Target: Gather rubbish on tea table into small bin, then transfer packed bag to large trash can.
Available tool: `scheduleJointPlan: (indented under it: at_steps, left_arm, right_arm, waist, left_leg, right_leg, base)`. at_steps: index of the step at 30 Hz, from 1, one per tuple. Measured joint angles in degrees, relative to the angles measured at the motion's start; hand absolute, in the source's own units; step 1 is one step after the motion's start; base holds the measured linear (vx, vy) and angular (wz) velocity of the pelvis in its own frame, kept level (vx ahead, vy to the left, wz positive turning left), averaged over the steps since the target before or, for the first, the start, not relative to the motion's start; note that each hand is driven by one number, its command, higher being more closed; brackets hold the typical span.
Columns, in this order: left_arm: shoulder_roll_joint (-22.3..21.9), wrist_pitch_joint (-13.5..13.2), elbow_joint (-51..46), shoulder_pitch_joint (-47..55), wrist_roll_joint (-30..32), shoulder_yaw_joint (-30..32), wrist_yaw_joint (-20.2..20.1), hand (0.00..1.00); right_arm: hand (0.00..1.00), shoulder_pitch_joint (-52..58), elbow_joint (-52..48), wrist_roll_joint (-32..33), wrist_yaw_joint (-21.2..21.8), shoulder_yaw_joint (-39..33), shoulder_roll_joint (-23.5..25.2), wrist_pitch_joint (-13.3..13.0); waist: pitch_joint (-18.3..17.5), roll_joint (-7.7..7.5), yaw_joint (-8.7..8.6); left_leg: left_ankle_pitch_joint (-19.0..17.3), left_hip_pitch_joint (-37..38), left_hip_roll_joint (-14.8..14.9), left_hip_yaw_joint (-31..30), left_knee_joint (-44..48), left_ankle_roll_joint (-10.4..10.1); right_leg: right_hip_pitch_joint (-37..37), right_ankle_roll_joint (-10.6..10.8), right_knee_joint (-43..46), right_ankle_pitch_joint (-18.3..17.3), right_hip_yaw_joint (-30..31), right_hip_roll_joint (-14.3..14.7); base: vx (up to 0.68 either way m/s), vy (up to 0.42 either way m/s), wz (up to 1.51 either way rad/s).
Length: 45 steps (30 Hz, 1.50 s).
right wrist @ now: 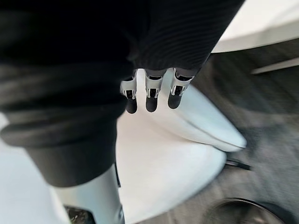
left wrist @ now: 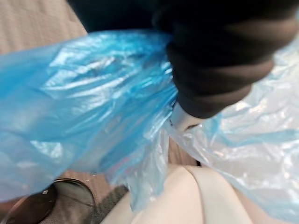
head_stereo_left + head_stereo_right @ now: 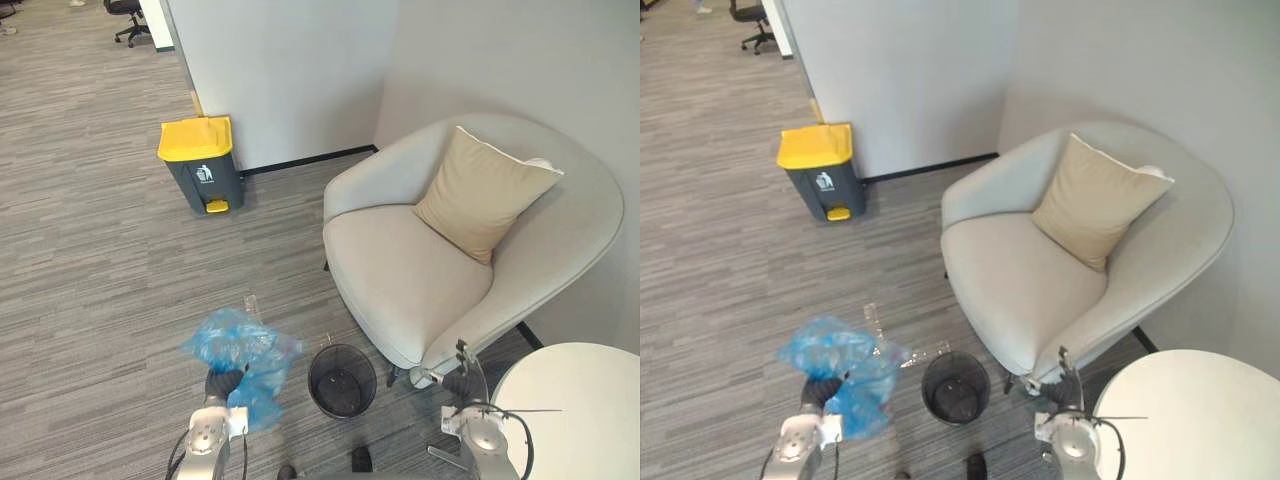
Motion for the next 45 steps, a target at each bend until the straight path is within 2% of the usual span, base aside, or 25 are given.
scheduleJointPlan:
  at_steps: [10, 17, 20, 23, 24, 25, 26, 28, 31, 32, 33, 34, 35, 38, 39, 40, 41, 42, 43, 44, 45]
  left_arm:
    - [-1.7, 0.5, 5.4, 2.0, -2.2, 3.8, 0.0, 1.0]
    - [-2.1, 0.6, 7.6, 1.8, -2.1, 3.7, 0.0, 1.0]
    - [-2.3, 0.6, 8.0, 1.8, -2.1, 3.2, 0.0, 1.0]
    - [-2.7, 0.7, 7.4, 0.0, -2.1, 1.3, 0.0, 1.0]
    - [-3.1, 0.7, 5.1, -1.0, -2.1, 0.2, 0.0, 1.0]
    - [-3.5, 0.7, 3.6, -1.7, -2.1, -0.2, 0.0, 1.0]
    - [-4.3, 0.7, 2.5, -2.6, -2.2, -0.7, 0.0, 1.0]
    - [-4.4, 0.6, 2.2, -3.6, -2.3, -2.2, 0.2, 1.0]
    - [-3.5, 0.4, 2.1, -3.9, -2.6, -4.3, 0.6, 1.0]
    - [-3.2, 0.3, 2.2, -4.1, -2.7, -5.1, 0.7, 1.0]
    - [-3.1, 0.3, 2.2, -4.0, -2.8, -5.1, 0.9, 1.0]
    - [-3.1, 0.2, 2.5, -4.1, -3.0, -5.6, 1.3, 1.0]
    - [-2.8, 0.0, 3.0, -4.2, -3.1, -5.9, 1.3, 1.0]
    - [-1.2, -0.1, 3.6, -4.4, -3.1, -7.3, 1.3, 1.0]
    - [-1.2, -0.1, 3.7, -4.9, -3.1, -7.5, 1.3, 1.0]
    - [-1.2, -0.1, 3.7, -5.0, -3.1, -7.7, 1.3, 1.0]
    - [-0.8, -0.1, 3.7, -4.7, -3.1, -8.0, 1.3, 1.0]
    - [0.4, -0.1, 3.7, -4.8, -3.0, -9.4, 1.2, 1.0]
    - [1.0, -0.1, 3.8, -4.5, -2.4, -9.5, 1.2, 1.0]
    - [1.2, -0.1, 3.9, -4.6, -2.1, -9.4, 1.2, 1.0]
    - [2.7, -0.1, 4.2, -4.4, -1.9, -8.8, 1.2, 1.0]
  right_arm:
    - [0.0, -0.1, 6.4, 5.0, 0.6, -1.4, 1.3, 1.1]
    - [0.0, -0.1, 8.7, 5.1, 0.6, -1.6, 2.2, 1.4]
    - [0.0, -0.1, 9.0, 5.1, 0.4, -1.5, 2.2, 1.4]
    - [0.0, -0.2, 8.9, 5.2, -0.2, -1.5, 2.2, 1.4]
    - [0.0, -0.6, 8.4, 5.3, -0.8, -1.5, 2.3, 1.4]
    - [0.0, -1.1, 8.2, 5.3, -1.2, -1.5, 2.3, 1.4]
    - [0.0, -2.0, 8.1, 5.4, -1.8, -1.5, 2.1, 1.4]
    - [0.0, -3.5, 8.0, 5.5, -2.4, -1.5, 2.0, 1.4]
    - [0.0, -5.6, 8.3, 5.2, -2.8, -1.5, 1.9, 1.3]
    - [0.0, -6.0, 8.6, 5.1, -3.1, -1.7, 1.7, 1.3]
    - [0.0, -6.2, 9.0, 5.1, -3.3, -1.9, 1.7, 1.3]
    - [0.0, -6.5, 10.2, 5.1, -3.3, -1.9, 1.3, 1.3]
    - [0.0, -6.8, 11.7, 5.1, -3.3, -1.8, 1.3, 1.7]
    - [0.0, -7.0, 12.9, 5.0, -3.3, -1.7, 1.3, 2.0]
    - [0.0, -7.0, 13.3, 5.0, -3.4, -1.7, 1.1, 2.3]
    - [0.0, -7.0, 13.6, 5.0, -3.4, -1.7, 1.1, 2.4]
    - [0.0, -6.9, 13.8, 5.0, -3.3, -1.7, 1.2, 2.5]
    - [0.0, -6.9, 14.1, 5.0, -3.3, -1.4, 1.2, 2.5]
    - [0.0, -7.2, 14.9, 5.0, -3.2, -1.0, 1.4, 2.5]
    - [0.0, -7.3, 15.3, 5.0, -3.1, -1.0, 1.6, 2.5]
    - [0.0, -8.0, 16.6, 4.9, -3.1, -0.8, 2.5, 2.5]
  waist:
    - [-0.1, -0.18, 0.57]
    - [-0.1, -0.48, 0.51]
    - [0.2, -0.51, 0.55]
    - [1.8, -0.81, 0.56]
    - [2.6, -1.18, 0.52]
    - [3.2, -1.21, 0.55]
    - [3.5, -1.09, 0.53]
    - [4.3, -0.71, 0.46]
    - [3.9, -0.9, 0.22]
    - [3.7, -1.24, -0.14]
    - [3.7, -1.23, -0.37]
    - [3.7, -0.14, -0.66]
    - [3.6, -0.21, -0.64]
    - [3.8, 0.13, -0.57]
    - [4.8, 0.64, -0.89]
    - [5.0, 0.66, -0.89]
    - [5.6, 0.65, -0.92]
    - [7.2, 0.04, -1.26]
    - [7.6, 0.02, -1.47]
    - [7.8, -0.33, -1.5]
    - [8.8, -0.92, -1.41]
  left_leg:
    - [0.0, 0.7, -0.2, -0.6, -0.1, 0.1]
    - [0.1, 1.2, -0.5, -3.0, -0.1, 0.1]
    - [0.3, 1.0, -0.9, -4.4, -0.1, 0.4]
    - [0.7, -1.6, -2.0, -7.2, 1.8, 0.6]
    - [-1.3, -4.7, -1.9, -5.6, 4.6, 1.3]
    - [-2.6, -6.7, -0.5, -0.9, 7.1, 1.2]
    - [-3.5, -8.7, 2.0, 6.9, 9.9, 1.4]
    - [-3.8, -9.8, 4.4, 14.3, 14.0, 1.6]
    - [-3.3, -10.9, 1.9, 13.6, 14.2, 1.9]
    - [-5.6, -11.0, 1.6, 15.5, 13.4, 2.6]
    - [-7.3, -11.3, 2.9, 19.6, 15.4, 2.5]
    - [-6.5, -12.5, 4.3, 22.5, 18.1, 3.0]
    - [-6.3, -12.5, 2.8, 21.4, 17.9, 3.3]
    - [-6.6, -14.3, 0.8, 19.0, 19.7, 3.9]
    - [-8.3, -14.9, 0.1, 16.8, 21.3, 5.2]
    - [-8.9, -14.7, -0.3, 16.0, 21.4, 5.4]
    - [-9.7, -14.1, -1.2, 14.7, 21.5, 5.8]
    - [-10.5, -12.6, -2.9, 12.3, 20.8, 7.0]
    - [-10.7, -12.2, -3.1, 11.2, 20.1, 7.3]
    - [-10.7, -11.8, -3.2, 11.0, 19.4, 7.3]
    - [-10.7, -9.7, -3.6, 10.7, 14.8, 7.4]
  right_leg:
    - [1.1, 0.3, -0.4, -0.3, -0.8, -0.3]
    - [2.4, 0.5, 0.7, -1.9, -3.3, -0.8]
    - [2.5, 0.5, 0.9, -2.2, -5.2, -1.3]
    - [1.8, 0.7, 3.9, -4.2, -9.5, -2.8]
    - [0.1, 0.6, 7.0, -5.7, -11.9, -4.1]
    - [-0.8, 0.7, 8.5, -6.4, -13.3, -4.6]
    - [-1.8, 0.6, 10.2, -7.0, -15.4, -5.8]
    - [-2.4, 1.2, 12.8, -8.0, -17.3, -7.6]
    - [-3.3, 2.5, 15.1, -9.5, -18.0, -10.1]
    - [-3.3, 3.4, 14.1, -9.0, -19.2, -11.7]
    - [-3.0, 3.9, 13.7, -8.7, -20.1, -12.5]
    - [-2.1, 4.9, 13.8, -8.6, -21.8, -12.7]
    - [-1.2, 6.0, 12.7, -7.9, -22.1, -13.6]
    - [-1.2, 6.5, 13.5, -7.6, -23.4, -15.2]
    - [-1.3, 6.3, 17.3, -7.8, -24.7, -16.4]
    - [-1.4, 5.7, 19.0, -8.2, -24.7, -16.9]
    - [-2.1, 4.0, 23.5, -9.1, -23.5, -18.0]
    - [-8.5, -1.3, 36.8, -11.2, -14.1, -18.4]
    - [-11.6, -0.7, 41.7, -13.4, -9.3, -16.2]
    - [-12.7, -0.3, 43.3, -14.3, -7.7, -15.0]
    - [-16.3, 0.3, 44.6, -16.0, -6.0, -11.4]
  base:
    - [0.01, 0.007, 0.03]
    - [0.0, 0.006, 0.19]
    - [0.01, 0.009, 0.3]
    - [-0.03, 0.029, 0.77]
    - [-0.06, 0.046, 0.9]
    - [-0.1, 0.078, 1.13]
    - [-0.05, 0.072, 0.74]
    - [0.0, 0.122, 0.56]
    - [-0.01, 0.145, 0.44]
    - [0.0, 0.207, 0.45]
    - [0.0, 0.238, 0.65]
    - [0.03, 0.228, 0.64]
    - [0.04, 0.181, 0.56]
    - [0.04, 0.163, 0.49]
    - [0.01, 0.123, 0.57]
    - [0.01, 0.158, 0.72]
    - [0.0, 0.168, 0.69]
    - [0.0, 0.185, 0.8]
    - [0.01, 0.125, 0.64]
    - [0.08, 0.017, 0.48]
    - [0.21, 0.012, 0.39]
